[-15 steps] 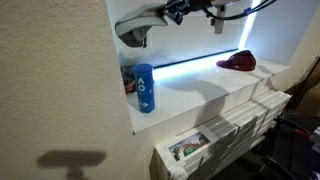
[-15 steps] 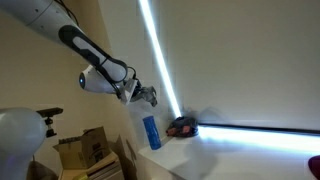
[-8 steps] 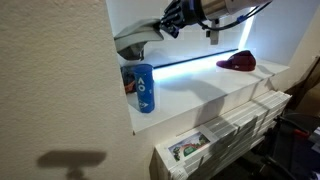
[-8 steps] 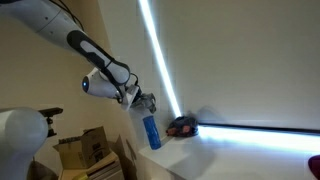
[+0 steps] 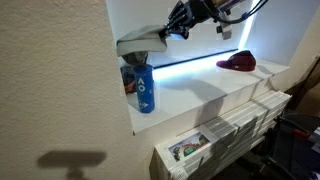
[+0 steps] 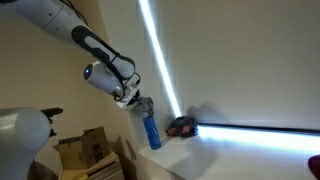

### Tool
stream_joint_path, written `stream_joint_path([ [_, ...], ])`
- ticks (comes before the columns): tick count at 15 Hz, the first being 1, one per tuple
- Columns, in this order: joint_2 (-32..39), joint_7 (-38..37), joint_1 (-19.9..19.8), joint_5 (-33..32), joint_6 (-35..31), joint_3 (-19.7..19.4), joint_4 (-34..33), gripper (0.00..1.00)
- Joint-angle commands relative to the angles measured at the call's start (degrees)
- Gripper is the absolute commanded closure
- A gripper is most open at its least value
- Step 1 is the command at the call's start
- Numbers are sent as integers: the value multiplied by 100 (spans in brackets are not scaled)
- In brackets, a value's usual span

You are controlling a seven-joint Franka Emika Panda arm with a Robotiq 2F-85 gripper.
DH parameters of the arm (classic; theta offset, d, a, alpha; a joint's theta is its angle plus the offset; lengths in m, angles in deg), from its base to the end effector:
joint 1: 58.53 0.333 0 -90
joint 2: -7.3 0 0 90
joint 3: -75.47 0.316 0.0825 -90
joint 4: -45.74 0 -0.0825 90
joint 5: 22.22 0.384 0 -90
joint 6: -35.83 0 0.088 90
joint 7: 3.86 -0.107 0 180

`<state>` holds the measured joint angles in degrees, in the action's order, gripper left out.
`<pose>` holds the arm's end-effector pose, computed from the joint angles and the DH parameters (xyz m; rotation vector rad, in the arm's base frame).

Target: Hang the grey cap on the bottle

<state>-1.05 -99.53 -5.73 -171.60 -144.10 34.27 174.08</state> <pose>0.4494 0.1336 0.4054 2.1652 1.3151 1.3549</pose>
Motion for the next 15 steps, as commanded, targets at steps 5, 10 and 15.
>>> stream_joint_path([
  [5, 5, 302, 462, 0, 29, -563, 20, 71],
  [10, 3, 293, 495, 3, 29, -597, 23, 70],
  [15, 3, 292, 495, 4, 29, -596, 22, 70],
])
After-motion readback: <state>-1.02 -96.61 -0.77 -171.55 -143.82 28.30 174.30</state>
